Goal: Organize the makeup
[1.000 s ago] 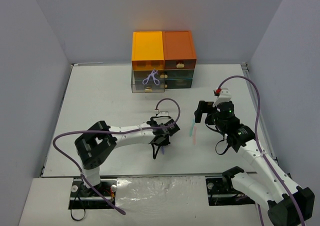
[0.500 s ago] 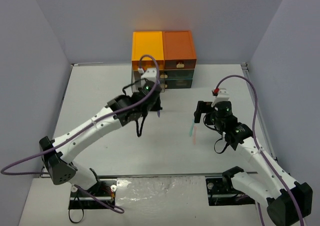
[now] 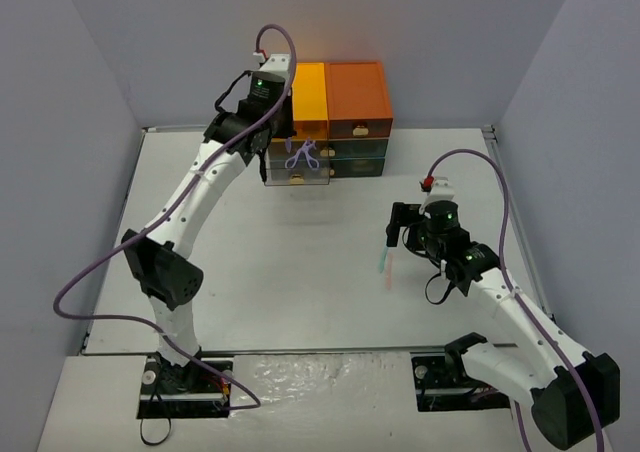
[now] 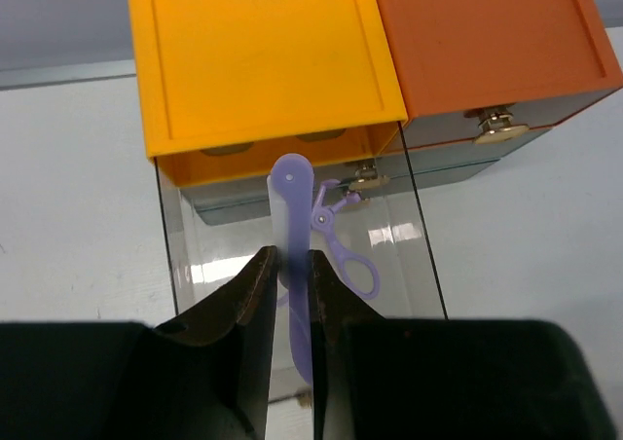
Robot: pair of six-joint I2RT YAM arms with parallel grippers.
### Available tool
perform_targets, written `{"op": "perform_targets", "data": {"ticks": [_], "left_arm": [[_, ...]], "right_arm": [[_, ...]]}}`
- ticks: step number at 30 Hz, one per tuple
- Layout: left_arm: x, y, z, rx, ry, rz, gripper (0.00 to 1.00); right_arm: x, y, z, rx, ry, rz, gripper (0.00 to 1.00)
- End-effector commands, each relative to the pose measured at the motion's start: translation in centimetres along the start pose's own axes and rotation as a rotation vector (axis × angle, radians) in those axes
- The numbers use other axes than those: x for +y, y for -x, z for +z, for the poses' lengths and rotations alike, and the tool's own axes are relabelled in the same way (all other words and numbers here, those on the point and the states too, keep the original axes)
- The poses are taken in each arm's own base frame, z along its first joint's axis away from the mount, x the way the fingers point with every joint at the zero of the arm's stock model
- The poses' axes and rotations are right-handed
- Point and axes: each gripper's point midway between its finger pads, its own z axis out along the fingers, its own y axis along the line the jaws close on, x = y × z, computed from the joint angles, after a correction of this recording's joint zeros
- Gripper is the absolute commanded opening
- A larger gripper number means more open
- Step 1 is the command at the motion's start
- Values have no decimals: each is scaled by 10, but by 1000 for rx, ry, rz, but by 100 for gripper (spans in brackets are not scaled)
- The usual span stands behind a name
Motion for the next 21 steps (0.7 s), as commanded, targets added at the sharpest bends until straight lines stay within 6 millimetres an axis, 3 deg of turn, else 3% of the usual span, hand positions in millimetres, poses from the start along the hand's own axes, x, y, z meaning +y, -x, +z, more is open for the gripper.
{"op": "perform_targets", "data": {"ticks": [1,5,10,13,17,21], "left_arm": [[1,25,7,-45,-53,74,12],[9,28,14,-48,-46,72,38],[3,47,-12,-104,-92,84,72],[5,57,-33,-142,-98,96,80],[13,65,-69,-186,-81,89,83],[39,51,-97,-198,8,76,84]], "right_arm": [[3,-1,10,3,0,51,100],[0,-17,15,55,-20,82,99],[0,-40,24,133,-27,101,98],[-3,-52,28,168,-45,108,97],[-6,-68,35,219,-74,102,94],[-2,-84,45,267,-100,67,90]]}}
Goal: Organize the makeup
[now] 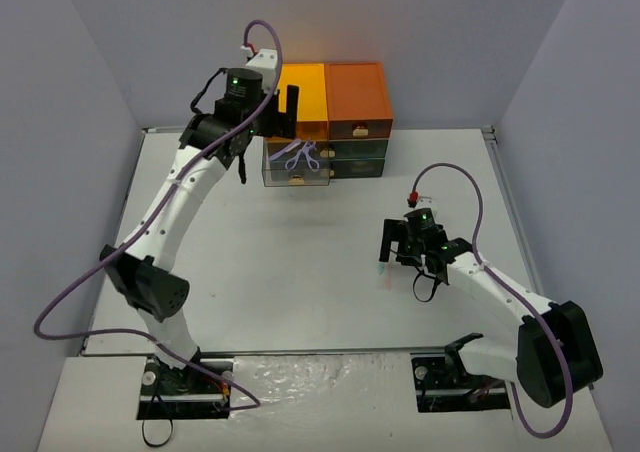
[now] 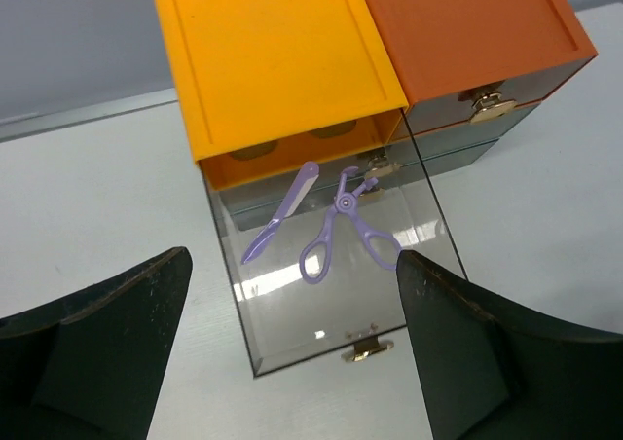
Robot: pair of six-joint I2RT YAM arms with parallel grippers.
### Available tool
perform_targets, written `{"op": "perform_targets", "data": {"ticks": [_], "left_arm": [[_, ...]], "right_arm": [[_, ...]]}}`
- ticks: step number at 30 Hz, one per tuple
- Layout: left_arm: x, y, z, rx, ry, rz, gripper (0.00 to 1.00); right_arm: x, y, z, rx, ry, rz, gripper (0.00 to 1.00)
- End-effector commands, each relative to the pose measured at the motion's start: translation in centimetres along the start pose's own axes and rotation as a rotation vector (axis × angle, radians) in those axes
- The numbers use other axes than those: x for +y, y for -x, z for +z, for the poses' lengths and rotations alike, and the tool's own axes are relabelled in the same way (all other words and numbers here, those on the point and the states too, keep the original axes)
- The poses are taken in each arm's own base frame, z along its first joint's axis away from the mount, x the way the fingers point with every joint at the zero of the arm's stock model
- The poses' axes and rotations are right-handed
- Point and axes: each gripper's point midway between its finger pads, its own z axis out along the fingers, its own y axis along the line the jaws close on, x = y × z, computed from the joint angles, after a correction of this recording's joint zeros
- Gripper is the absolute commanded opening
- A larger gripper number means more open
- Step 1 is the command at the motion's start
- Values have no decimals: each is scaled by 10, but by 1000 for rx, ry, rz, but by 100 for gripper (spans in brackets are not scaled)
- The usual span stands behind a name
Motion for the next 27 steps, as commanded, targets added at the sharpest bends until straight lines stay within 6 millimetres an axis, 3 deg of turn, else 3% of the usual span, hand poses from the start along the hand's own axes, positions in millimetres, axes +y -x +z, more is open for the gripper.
{"op": "perform_targets", "data": {"ticks": [1,7,14,22,27], "left_arm": [[29,22,-70,-144,97,-12,85],[61,-27,-95,-113,184,-62,85],[85,-118,-102,34,257,-75,86],[105,-173,-113,70,325,-82,86],[113,-178,-112,24,359,-83,86]], "right_arm": [[10,-5,15,13,-28,-13,89],[12,-22,28,61,-72,-21,78],[13,-44,28,122,-98,-46,72],[1,-63,14,165,-139,-53,62],[-6,-64,11,178,-184,-52,52]]}}
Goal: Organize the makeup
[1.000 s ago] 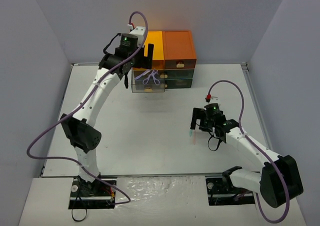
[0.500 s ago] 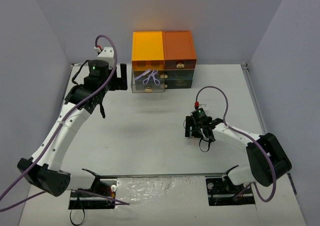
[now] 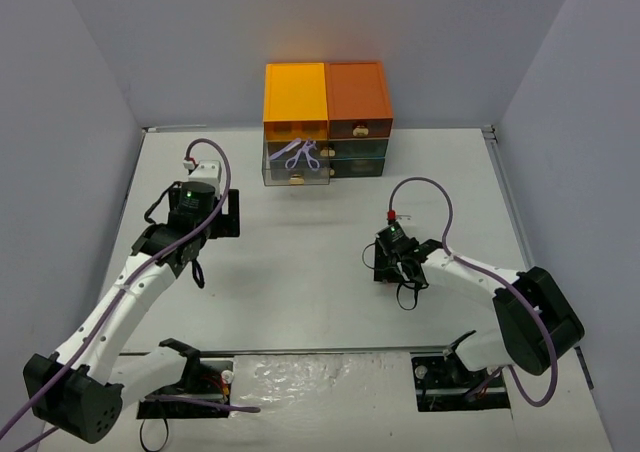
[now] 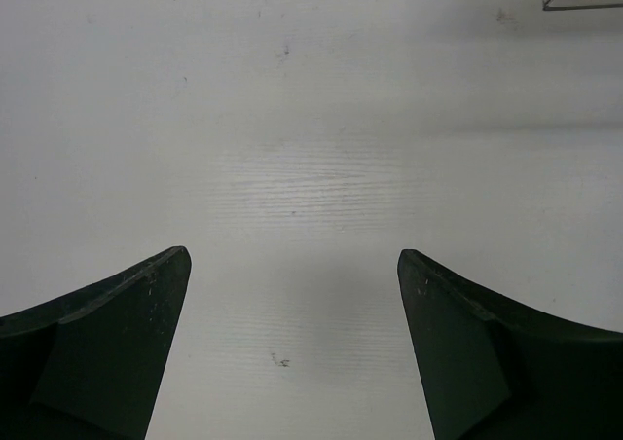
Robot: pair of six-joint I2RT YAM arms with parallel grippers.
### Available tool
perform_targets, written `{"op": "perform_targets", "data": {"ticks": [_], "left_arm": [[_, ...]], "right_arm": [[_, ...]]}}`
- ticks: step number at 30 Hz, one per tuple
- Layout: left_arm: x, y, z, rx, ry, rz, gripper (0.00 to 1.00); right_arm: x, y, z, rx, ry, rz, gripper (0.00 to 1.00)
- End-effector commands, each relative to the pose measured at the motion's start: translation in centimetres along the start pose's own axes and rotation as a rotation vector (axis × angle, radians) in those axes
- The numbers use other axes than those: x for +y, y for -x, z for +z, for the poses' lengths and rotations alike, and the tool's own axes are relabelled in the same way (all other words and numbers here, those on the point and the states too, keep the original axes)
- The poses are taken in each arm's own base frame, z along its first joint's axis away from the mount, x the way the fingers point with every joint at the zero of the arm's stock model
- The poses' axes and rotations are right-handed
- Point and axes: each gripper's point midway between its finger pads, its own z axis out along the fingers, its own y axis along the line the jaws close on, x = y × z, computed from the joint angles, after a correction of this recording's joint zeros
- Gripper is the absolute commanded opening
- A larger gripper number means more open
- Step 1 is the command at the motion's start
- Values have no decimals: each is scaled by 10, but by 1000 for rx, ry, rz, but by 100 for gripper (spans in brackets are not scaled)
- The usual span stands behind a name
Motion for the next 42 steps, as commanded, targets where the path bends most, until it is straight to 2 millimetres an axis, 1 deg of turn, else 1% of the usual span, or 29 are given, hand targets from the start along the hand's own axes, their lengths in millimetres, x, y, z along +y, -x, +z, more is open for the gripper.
{"op": "perform_targets", "data": {"ticks": [1,3,7,11,13,18,22,25,27,29,33,34,35,39,41,42], "left_arm": [[10,35,-4,-169,43,-66,86],[14,33,-4,-180,59,-67,86],[16,28,-1,-185,68,-69,86],[17,28,1,-183,73,-66,86],[18,28,2,-182,74,-67,85],[16,27,3,-175,60,-65,85],[15,26,3,-173,54,-68,85],[15,25,3,-173,54,-66,85],[15,25,3,-170,54,-67,85],[15,24,4,-169,54,-66,85],[15,25,4,-169,58,-65,85],[15,24,5,-168,58,-64,85],[15,24,5,-168,59,-63,85],[15,25,6,-168,58,-63,85],[14,24,7,-163,59,-61,85],[14,24,7,-163,59,-61,85]], "right_arm": [[-13,-4,-5,9,-77,17,52],[-15,-5,-5,14,-91,24,52],[-19,-2,-3,7,-116,24,50],[-22,7,1,-4,-140,12,47],[-22,15,3,-10,-138,14,44],[-13,36,8,-21,-106,23,43],[-5,41,14,-18,-85,24,43],[-1,39,21,-8,-74,29,42],[0,37,25,-2,-68,32,35],[-1,35,27,5,-69,36,24],[-6,33,26,-2,-82,48,7],[-8,32,26,0,-88,47,4],[-9,32,24,-8,-89,50,1],[-17,47,3,-71,-118,47,0],[-14,72,-17,-141,-114,43,0],[-13,86,-31,-186,-107,39,0]]}}
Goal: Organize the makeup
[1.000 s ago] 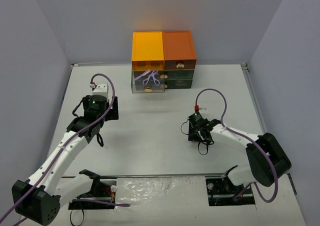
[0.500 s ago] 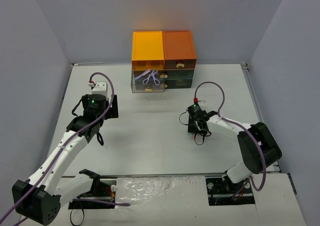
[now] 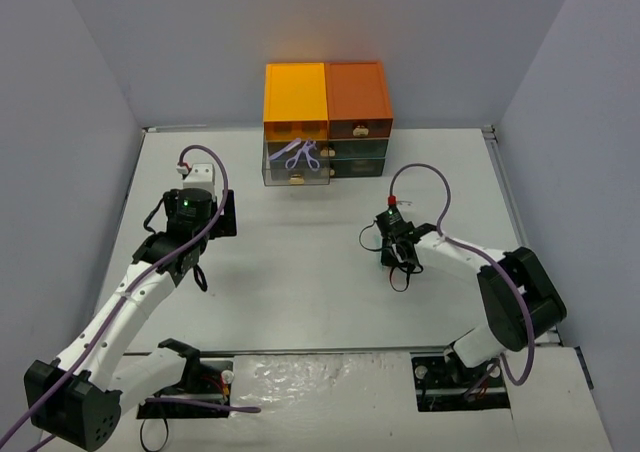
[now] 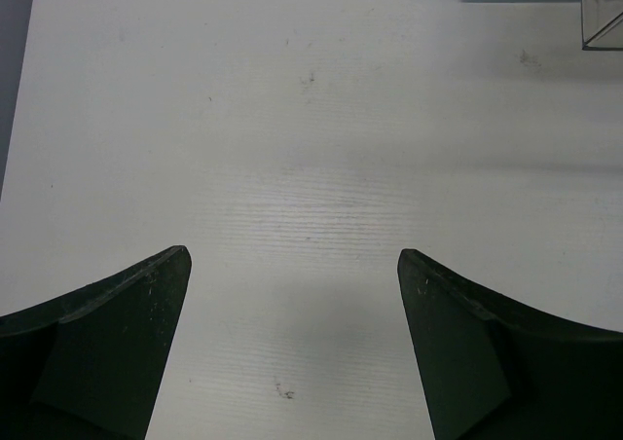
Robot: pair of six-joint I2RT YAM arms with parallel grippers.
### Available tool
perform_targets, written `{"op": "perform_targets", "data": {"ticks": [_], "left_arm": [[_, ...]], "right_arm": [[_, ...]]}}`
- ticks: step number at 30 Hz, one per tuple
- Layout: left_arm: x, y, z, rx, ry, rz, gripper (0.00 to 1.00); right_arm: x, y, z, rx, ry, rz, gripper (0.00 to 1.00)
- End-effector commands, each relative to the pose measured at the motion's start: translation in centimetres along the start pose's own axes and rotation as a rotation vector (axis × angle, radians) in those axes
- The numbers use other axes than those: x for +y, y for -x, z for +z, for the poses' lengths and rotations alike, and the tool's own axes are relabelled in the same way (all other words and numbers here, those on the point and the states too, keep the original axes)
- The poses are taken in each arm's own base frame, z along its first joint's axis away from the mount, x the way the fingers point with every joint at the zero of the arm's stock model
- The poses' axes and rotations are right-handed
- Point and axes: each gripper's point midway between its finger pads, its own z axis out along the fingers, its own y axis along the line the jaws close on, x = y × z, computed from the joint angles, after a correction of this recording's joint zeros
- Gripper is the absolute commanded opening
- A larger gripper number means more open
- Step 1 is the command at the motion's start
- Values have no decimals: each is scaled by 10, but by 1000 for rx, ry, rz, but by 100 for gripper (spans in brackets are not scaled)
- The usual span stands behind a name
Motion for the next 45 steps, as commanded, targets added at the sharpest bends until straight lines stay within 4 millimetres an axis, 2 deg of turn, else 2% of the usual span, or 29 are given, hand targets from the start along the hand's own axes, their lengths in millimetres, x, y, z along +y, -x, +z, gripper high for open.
{"op": "perform_targets", "data": {"ticks": [1,4,8,10,14,15,17,18,21,22,26,27,28,32,34,35,37,38,40,42,45], "left_arm": [[-1,25,0,-79,-2,-26,85],[-2,26,1,-81,-5,-27,85],[-3,26,2,-78,-7,-28,85],[-2,26,1,-79,-5,-30,85],[2,29,-2,-92,6,-34,85],[3,29,-2,-95,11,-35,85],[5,29,-4,-99,20,-35,85],[6,30,-5,-101,22,-36,85],[9,29,-6,-104,32,-37,86],[9,29,-6,-103,34,-36,86],[10,28,-6,-99,40,-36,86],[10,28,-6,-100,42,-36,86],[11,28,-6,-100,43,-36,87],[10,28,-4,-98,42,-39,90],[9,28,-3,-96,40,-39,92],[8,28,-2,-95,38,-41,93],[8,28,-2,-93,36,-43,94],[7,28,-1,-92,35,-45,95],[7,29,0,-92,29,-50,96],[6,28,1,-88,24,-52,97],[4,28,3,-84,13,-58,97]], "right_arm": [[-6,63,-57,-204,-14,10,0],[16,113,-105,-346,93,-15,0],[68,183,-173,-508,270,-102,0],[91,212,-196,-565,334,-119,0],[142,259,-224,-646,481,-155,0],[154,270,-229,-663,517,-163,0],[177,289,-224,-693,557,-169,0],[190,298,-234,-719,598,-173,0],[221,309,-218,-710,656,-186,2],[226,314,-222,-728,672,-186,5],[244,322,-203,-725,675,-182,35],[245,323,-200,-725,670,-184,46],[246,324,-198,-727,664,-186,56],[230,328,-212,-776,613,-205,74],[204,333,-226,-825,529,-191,77],[193,327,-214,-809,476,-188,77],[162,320,-218,-817,405,-164,78],[145,313,-217,-811,373,-148,78],[114,294,-202,-772,318,-117,79],[85,264,-171,-697,260,-97,79],[59,226,-151,-632,228,-86,79]]}}
